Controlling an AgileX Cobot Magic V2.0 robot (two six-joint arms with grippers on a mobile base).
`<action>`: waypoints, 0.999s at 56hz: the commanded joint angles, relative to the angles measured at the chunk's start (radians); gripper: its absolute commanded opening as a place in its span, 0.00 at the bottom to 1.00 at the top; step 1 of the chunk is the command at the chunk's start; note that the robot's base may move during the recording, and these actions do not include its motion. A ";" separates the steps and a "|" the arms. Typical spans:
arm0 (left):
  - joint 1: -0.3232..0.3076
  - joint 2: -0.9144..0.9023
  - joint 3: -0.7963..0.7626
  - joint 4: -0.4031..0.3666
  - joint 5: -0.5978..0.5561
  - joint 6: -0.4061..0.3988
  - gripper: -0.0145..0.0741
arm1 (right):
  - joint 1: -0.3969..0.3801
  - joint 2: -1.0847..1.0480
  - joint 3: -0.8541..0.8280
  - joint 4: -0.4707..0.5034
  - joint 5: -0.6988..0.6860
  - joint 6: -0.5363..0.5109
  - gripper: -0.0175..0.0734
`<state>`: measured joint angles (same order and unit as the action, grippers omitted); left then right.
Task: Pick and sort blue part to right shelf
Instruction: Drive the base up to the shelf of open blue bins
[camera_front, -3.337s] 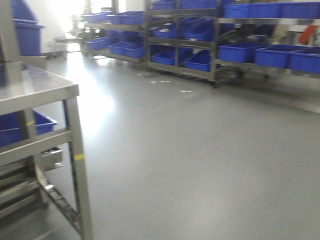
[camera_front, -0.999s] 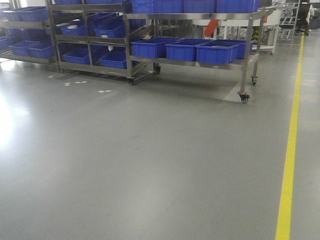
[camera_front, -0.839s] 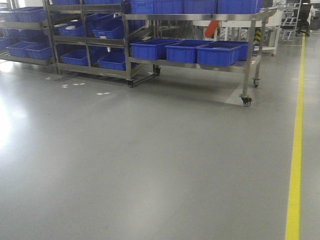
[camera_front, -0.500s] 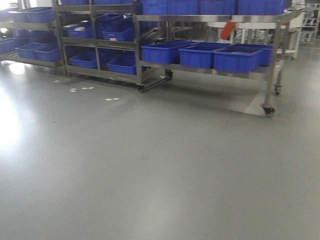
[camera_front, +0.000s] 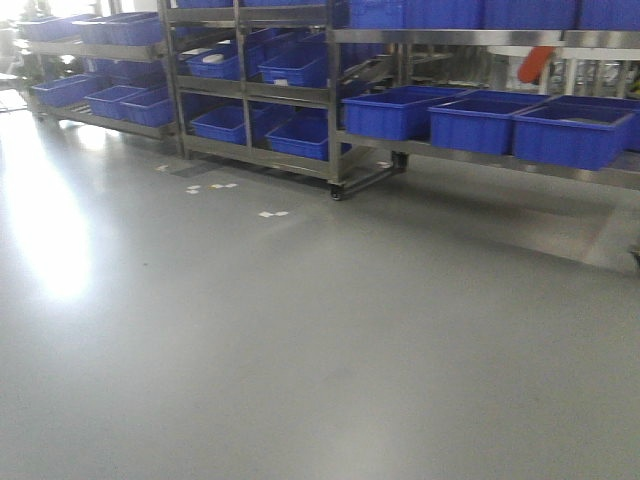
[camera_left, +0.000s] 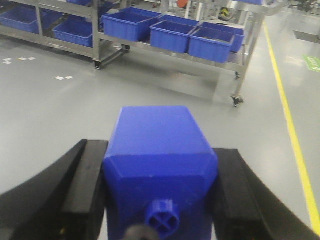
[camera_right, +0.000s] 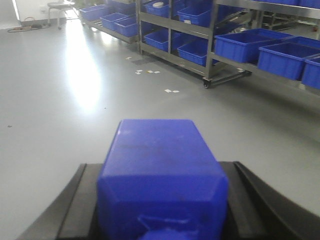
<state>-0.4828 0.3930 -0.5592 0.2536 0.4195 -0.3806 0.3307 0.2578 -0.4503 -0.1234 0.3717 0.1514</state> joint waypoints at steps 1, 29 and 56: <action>-0.002 0.012 -0.032 0.008 -0.089 -0.004 0.48 | 0.001 0.012 -0.026 -0.012 -0.092 -0.010 0.42; -0.002 0.012 -0.032 0.008 -0.089 -0.004 0.48 | 0.001 0.012 -0.026 -0.012 -0.092 -0.010 0.42; -0.002 0.012 -0.032 0.008 -0.089 -0.004 0.48 | 0.001 0.012 -0.026 -0.012 -0.092 -0.010 0.42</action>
<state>-0.4828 0.3930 -0.5592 0.2536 0.4195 -0.3806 0.3307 0.2578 -0.4503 -0.1234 0.3717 0.1514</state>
